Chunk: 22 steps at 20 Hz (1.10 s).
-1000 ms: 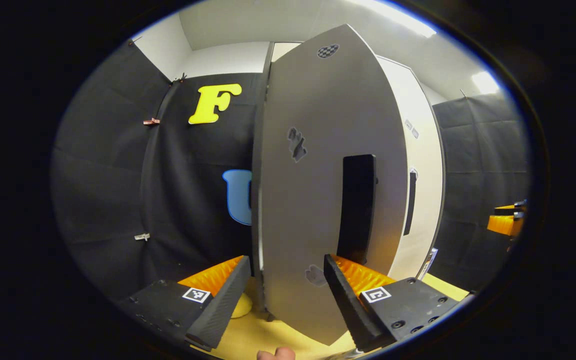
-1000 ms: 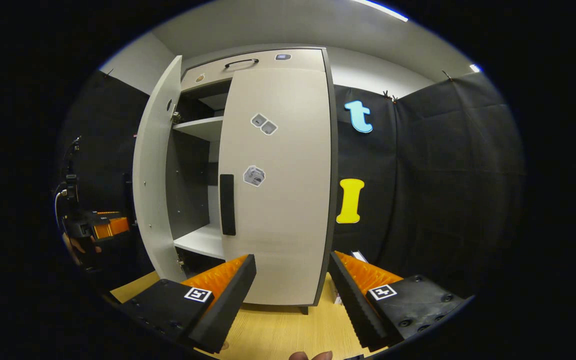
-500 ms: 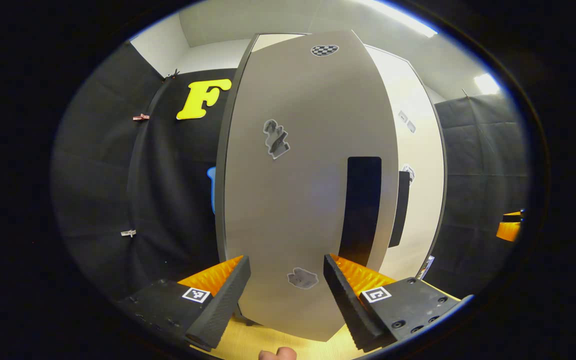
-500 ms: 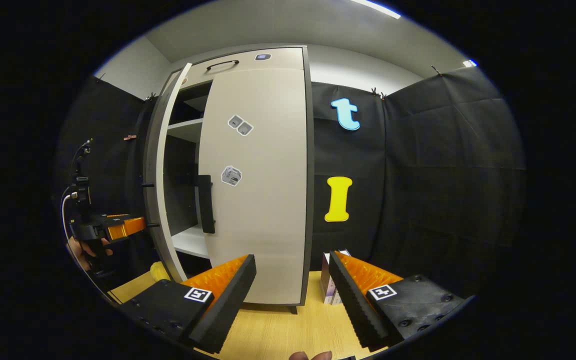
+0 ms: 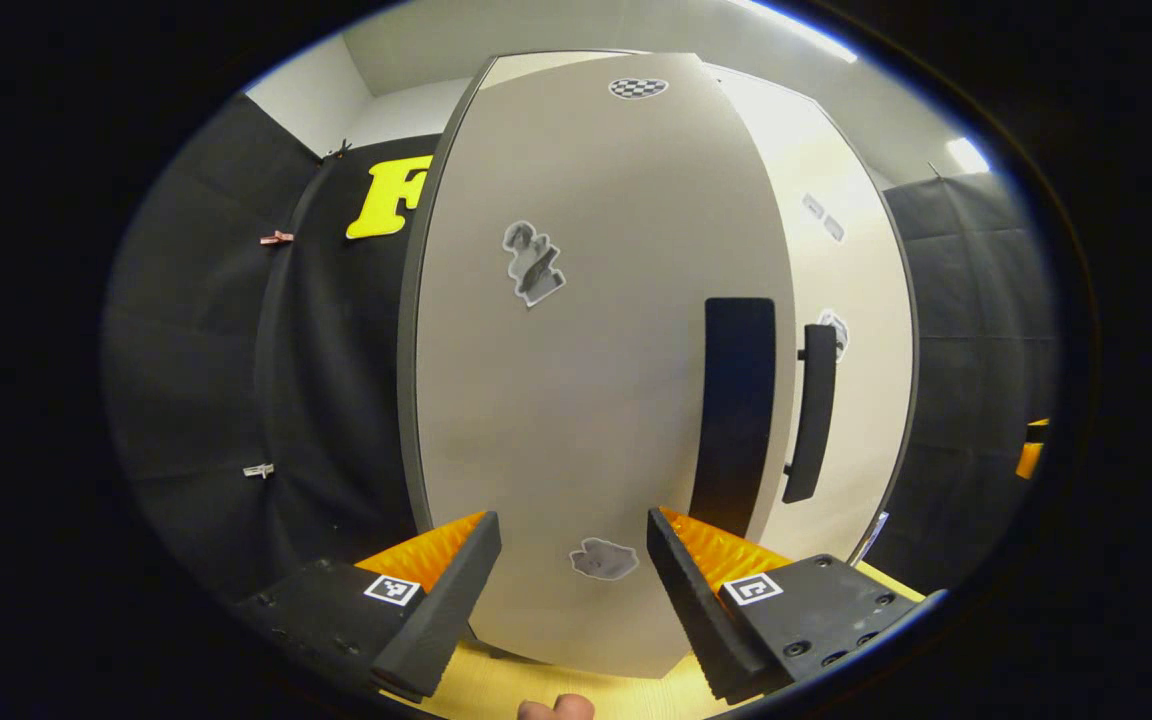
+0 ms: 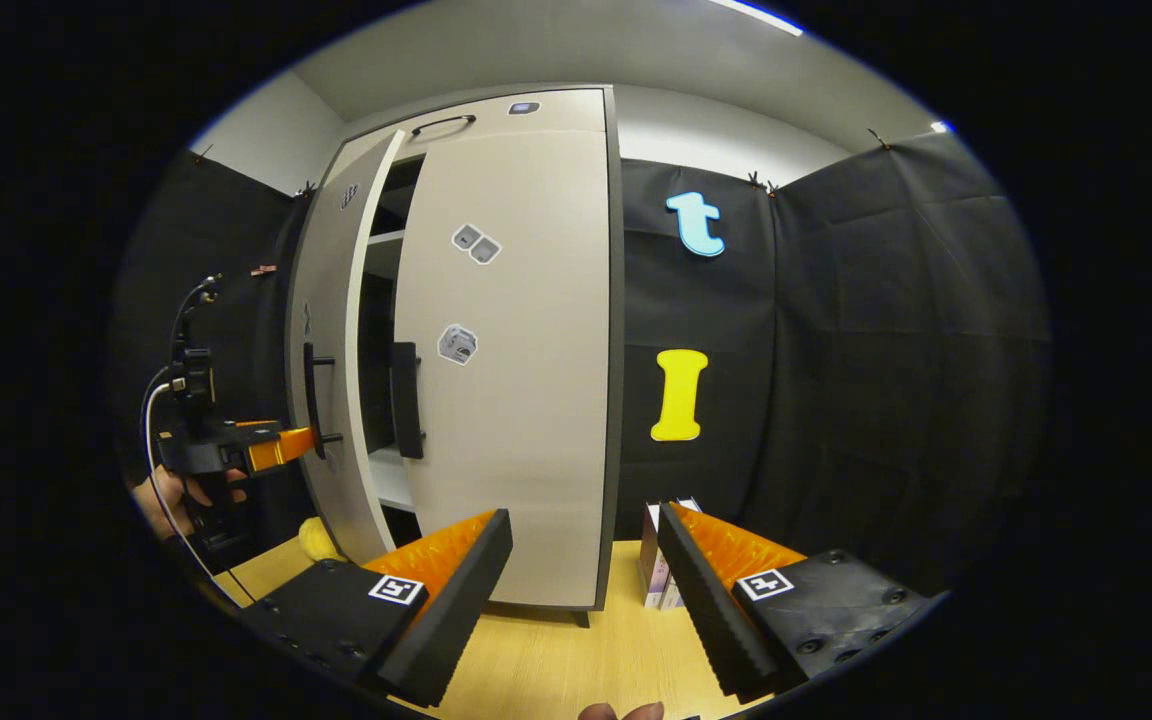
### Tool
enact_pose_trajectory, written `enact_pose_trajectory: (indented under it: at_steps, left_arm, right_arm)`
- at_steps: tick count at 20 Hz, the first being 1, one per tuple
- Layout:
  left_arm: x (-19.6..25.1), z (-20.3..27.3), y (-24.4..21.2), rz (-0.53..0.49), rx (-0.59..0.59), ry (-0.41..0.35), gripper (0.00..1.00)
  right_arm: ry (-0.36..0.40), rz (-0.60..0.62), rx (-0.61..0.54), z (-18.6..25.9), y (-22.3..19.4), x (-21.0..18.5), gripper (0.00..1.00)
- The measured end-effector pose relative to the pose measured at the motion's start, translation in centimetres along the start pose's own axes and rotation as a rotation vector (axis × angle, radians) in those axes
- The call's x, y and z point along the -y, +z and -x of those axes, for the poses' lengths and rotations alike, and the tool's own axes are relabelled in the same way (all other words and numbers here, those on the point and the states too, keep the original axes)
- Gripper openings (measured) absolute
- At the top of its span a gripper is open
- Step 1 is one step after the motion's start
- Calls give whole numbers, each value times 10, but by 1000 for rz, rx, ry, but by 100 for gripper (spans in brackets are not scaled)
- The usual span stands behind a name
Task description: Grasp the bottle in the cabinet with the left hand and place it on the coaster, then close the right door with the right hand and the left door with the left hand.
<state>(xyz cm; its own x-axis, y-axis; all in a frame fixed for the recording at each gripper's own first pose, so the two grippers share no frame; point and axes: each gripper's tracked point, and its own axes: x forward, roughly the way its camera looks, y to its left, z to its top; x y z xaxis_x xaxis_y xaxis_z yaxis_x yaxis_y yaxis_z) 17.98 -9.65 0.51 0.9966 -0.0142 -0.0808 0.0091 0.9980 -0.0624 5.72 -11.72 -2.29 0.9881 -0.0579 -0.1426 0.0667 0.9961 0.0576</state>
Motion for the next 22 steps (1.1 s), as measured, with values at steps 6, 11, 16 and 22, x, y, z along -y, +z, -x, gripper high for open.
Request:
enact_pose_trajectory:
  at_steps: [6,11,16,22]
  left_arm:
    - [1,-6,0,-7,1,2,94]
    - [6,4,8,-28,15,-23,94]
    - [4,30,20,-23,34,-53,94]
    - [-8,73,31,-19,52,-60,94]
  right_arm:
    - [15,0,-1,-11,-3,-6,97]
    - [27,-6,10,-15,1,-15,98]
    - [43,-5,32,-14,9,-29,97]
    - [56,-5,64,-5,33,-40,97]
